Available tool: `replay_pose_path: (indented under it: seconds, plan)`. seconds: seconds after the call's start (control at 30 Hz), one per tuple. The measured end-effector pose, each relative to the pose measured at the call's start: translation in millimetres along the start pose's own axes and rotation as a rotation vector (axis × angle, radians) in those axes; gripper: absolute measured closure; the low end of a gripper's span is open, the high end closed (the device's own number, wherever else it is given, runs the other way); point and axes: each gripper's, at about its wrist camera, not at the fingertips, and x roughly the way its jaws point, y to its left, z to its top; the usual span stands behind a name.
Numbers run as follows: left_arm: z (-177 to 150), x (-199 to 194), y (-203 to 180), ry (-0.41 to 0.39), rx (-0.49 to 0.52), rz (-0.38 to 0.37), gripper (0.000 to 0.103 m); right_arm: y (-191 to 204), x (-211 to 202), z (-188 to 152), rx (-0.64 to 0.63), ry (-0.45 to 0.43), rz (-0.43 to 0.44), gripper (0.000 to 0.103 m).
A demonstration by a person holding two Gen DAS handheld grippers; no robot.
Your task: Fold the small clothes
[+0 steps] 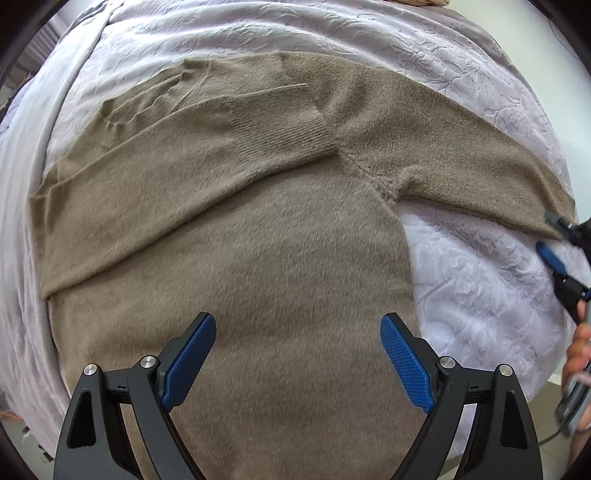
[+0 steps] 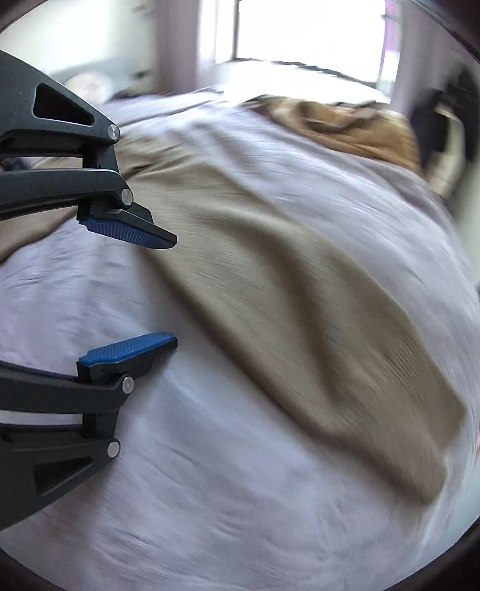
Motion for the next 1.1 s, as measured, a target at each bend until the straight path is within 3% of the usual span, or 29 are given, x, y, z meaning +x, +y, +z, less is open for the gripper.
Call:
replay_pose_path:
  seconds: [0.17, 0.33, 0.37, 0.4, 0.53, 0.67, 0.9, 0.97, 1.1]
  plan:
    - [15, 3, 1, -0.028, -0.004, -0.001, 0.012, -17, -1, 27, 0.130, -0.094, 0.096, 0.052]
    - [31, 0, 13, -0.072, -0.044, -0.008, 0.012, -25, 5, 34, 0.224, -0.121, 0.202, 0.053]
    - [35, -1, 16, -0.081, -0.052, -0.009, 0.012, -28, 7, 34, 0.254, -0.120, 0.228, 0.069]
    - [38, -2, 21, -0.090, -0.064, -0.007, 0.012, -32, 8, 35, 0.286, -0.115, 0.262, 0.096]
    - [44, -8, 46, -0.122, -0.108, -0.009, 0.012, -34, 13, 37, 0.387, -0.095, 0.449, 0.098]
    - [42, -14, 88, -0.162, -0.159, -0.002, 0.012, 10, 10, 42, 0.247, -0.074, 0.543, 0.098]
    - [25, -15, 169, -0.205, -0.280, 0.020, 0.012, 178, 33, 18, -0.256, 0.062, 0.567, 0.098]
    - [17, -15, 189, -0.215, -0.316, 0.031, 0.012, 237, 56, -14, -0.446, 0.130, 0.540, 0.098]
    - [6, -12, 233, -0.236, -0.378, 0.052, 0.012, 314, 112, -100, -0.738, 0.289, 0.478, 0.098]
